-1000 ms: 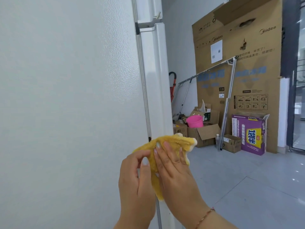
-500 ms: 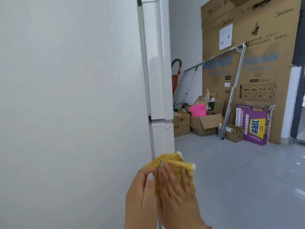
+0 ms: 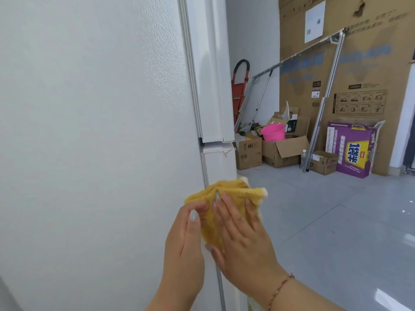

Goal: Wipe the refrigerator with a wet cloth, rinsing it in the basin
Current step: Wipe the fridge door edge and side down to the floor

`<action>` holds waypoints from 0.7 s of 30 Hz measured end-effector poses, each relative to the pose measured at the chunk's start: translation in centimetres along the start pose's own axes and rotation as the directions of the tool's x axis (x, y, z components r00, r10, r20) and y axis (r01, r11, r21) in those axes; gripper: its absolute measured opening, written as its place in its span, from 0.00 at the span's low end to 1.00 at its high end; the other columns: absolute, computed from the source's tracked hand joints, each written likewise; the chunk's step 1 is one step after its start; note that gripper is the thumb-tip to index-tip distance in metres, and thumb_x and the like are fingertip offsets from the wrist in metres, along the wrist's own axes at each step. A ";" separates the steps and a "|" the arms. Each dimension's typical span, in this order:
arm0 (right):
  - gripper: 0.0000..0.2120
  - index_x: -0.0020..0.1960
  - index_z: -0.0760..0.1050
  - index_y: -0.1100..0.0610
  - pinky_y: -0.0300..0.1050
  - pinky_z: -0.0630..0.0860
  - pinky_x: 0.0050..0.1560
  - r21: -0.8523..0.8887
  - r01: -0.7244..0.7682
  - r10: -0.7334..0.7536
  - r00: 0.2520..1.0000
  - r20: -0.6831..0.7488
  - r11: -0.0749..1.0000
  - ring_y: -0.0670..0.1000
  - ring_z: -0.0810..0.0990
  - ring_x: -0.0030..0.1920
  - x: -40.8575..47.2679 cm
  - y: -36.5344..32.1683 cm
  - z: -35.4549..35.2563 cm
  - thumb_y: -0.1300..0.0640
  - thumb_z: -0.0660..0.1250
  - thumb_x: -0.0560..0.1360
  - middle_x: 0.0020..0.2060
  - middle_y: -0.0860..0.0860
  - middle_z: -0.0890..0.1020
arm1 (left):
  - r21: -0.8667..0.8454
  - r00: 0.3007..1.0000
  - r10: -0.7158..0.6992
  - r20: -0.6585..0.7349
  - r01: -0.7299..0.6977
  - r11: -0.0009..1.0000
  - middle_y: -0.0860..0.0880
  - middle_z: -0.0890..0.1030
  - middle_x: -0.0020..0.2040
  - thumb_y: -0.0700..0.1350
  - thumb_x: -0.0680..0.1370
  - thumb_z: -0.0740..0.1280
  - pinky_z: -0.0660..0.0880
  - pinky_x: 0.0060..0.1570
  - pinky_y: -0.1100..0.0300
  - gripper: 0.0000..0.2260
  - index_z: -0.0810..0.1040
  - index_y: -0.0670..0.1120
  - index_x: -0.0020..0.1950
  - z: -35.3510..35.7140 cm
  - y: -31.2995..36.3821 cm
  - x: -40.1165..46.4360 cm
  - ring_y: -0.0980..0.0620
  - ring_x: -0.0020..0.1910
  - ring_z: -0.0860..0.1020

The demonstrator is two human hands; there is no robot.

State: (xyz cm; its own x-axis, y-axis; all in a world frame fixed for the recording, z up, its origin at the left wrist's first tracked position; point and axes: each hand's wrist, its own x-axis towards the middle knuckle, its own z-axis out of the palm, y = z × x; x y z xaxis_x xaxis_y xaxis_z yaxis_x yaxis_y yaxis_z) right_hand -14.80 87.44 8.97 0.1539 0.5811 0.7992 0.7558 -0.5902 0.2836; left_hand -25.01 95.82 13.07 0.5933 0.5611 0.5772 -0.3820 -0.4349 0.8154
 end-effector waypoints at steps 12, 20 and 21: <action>0.23 0.67 0.73 0.60 0.55 0.63 0.70 0.033 0.135 -0.130 0.984 -0.118 0.990 0.55 0.63 0.73 -5.4 1.1 1.7 0.55 0.64 0.74 0.70 0.53 0.70 | 0.293 0.969 -0.067 0.236 -0.005 0.956 0.69 0.70 0.67 0.72 0.75 0.42 0.64 0.70 0.55 0.27 0.69 0.67 0.67 -1.0 -5.1 -3.6 0.62 0.69 0.66; 0.19 0.64 0.77 0.54 0.53 0.58 0.67 -0.135 0.123 -0.163 0.922 -0.351 0.983 0.53 0.65 0.70 4.0 5.1 -1.6 0.48 0.64 0.76 0.66 0.45 0.75 | 0.288 0.965 0.124 0.230 -0.189 0.939 0.61 0.70 0.69 0.69 0.77 0.40 0.64 0.70 0.53 0.32 0.68 0.57 0.71 -1.4 0.0 1.1 0.57 0.70 0.67; 0.19 0.63 0.78 0.54 0.54 0.57 0.67 -0.140 0.125 -0.169 0.916 -0.364 0.982 0.53 0.65 0.70 4.8 5.4 -1.9 0.48 0.64 0.75 0.65 0.45 0.76 | 0.288 0.963 0.147 0.225 -0.210 0.934 0.62 0.70 0.69 0.70 0.77 0.40 0.63 0.70 0.57 0.32 0.68 0.57 0.71 -1.3 0.3 1.3 0.58 0.70 0.67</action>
State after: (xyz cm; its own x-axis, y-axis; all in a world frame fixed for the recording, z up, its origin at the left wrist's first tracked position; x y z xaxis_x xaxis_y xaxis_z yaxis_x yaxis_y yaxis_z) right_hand -11.19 85.97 15.30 -0.2183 0.4279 0.8771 0.6727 -0.5851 0.4528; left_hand -25.29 97.29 14.13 0.6746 0.3184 0.6660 -0.2772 -0.7269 0.6284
